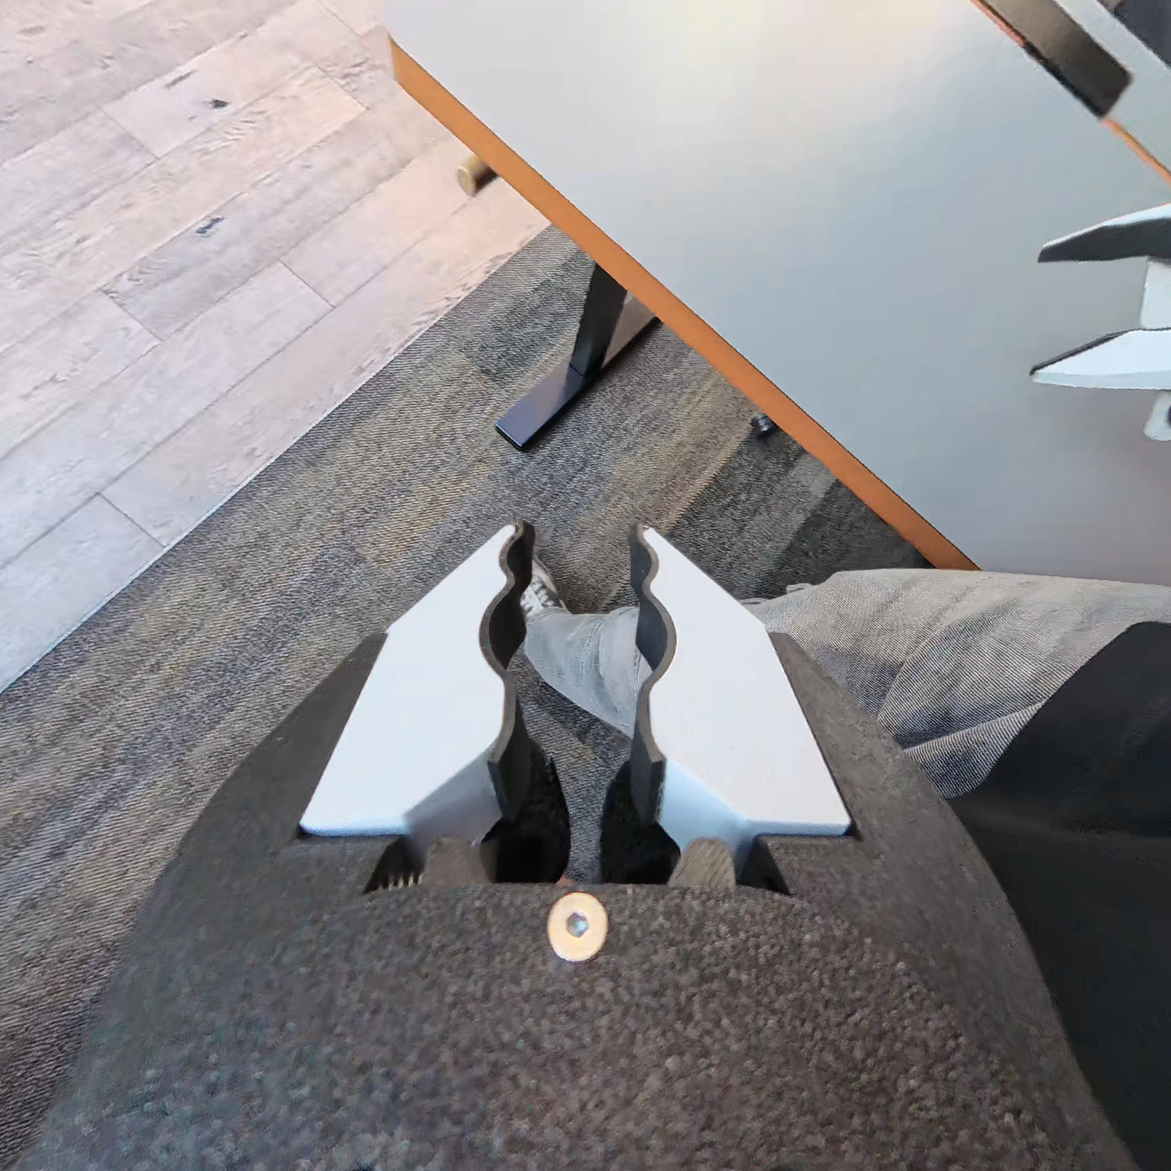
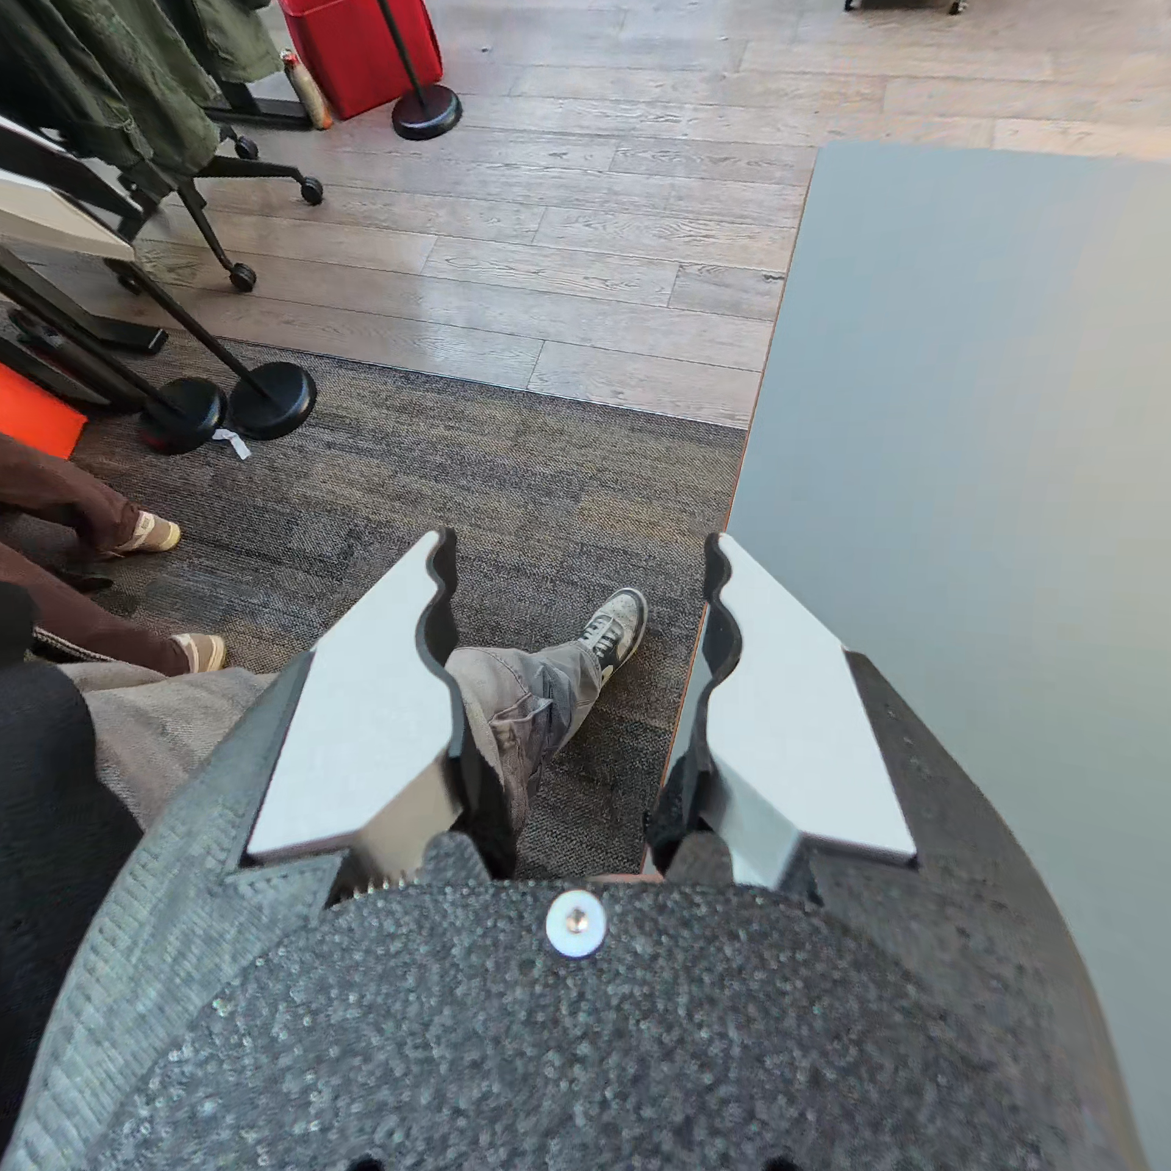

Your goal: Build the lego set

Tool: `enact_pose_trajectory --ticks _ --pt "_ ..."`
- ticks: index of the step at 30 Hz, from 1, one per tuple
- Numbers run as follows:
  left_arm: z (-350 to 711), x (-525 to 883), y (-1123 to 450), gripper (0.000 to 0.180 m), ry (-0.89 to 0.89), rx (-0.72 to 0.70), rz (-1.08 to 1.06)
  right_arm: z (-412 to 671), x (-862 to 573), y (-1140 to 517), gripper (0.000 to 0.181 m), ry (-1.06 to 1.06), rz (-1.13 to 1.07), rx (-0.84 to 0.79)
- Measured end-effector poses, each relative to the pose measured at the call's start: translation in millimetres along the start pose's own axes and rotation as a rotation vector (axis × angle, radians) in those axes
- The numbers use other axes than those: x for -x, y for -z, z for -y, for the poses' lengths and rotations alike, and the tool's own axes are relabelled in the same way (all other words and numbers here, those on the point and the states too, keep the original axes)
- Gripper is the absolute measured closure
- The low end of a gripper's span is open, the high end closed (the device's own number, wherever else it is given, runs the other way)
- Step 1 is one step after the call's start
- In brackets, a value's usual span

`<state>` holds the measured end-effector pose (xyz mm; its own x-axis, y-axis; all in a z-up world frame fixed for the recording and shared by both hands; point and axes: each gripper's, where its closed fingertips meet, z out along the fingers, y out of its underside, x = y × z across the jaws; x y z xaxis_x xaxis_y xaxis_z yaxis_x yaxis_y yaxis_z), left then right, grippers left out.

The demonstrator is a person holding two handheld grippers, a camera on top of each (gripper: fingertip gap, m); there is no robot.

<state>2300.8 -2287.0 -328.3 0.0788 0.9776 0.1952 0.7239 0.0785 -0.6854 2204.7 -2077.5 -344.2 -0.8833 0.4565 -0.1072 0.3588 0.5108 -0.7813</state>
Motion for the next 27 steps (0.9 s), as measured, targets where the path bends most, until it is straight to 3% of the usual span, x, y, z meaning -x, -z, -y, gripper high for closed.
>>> enact_pose_trajectory --ticks 7,18,27 --pt "103 130 -53 0.151 0.084 0.06 0.091 116 -75 -147 0.105 -0.001 0.09 0.022" --pt "221 372 -95 0.15 0.178 -0.007 0.379 325 -129 -383 0.105 0.148 0.269 0.042" --pt "322 615 -132 0.151 0.368 -0.095 0.42 513 -113 -611 0.111 0.215 0.364 0.079"
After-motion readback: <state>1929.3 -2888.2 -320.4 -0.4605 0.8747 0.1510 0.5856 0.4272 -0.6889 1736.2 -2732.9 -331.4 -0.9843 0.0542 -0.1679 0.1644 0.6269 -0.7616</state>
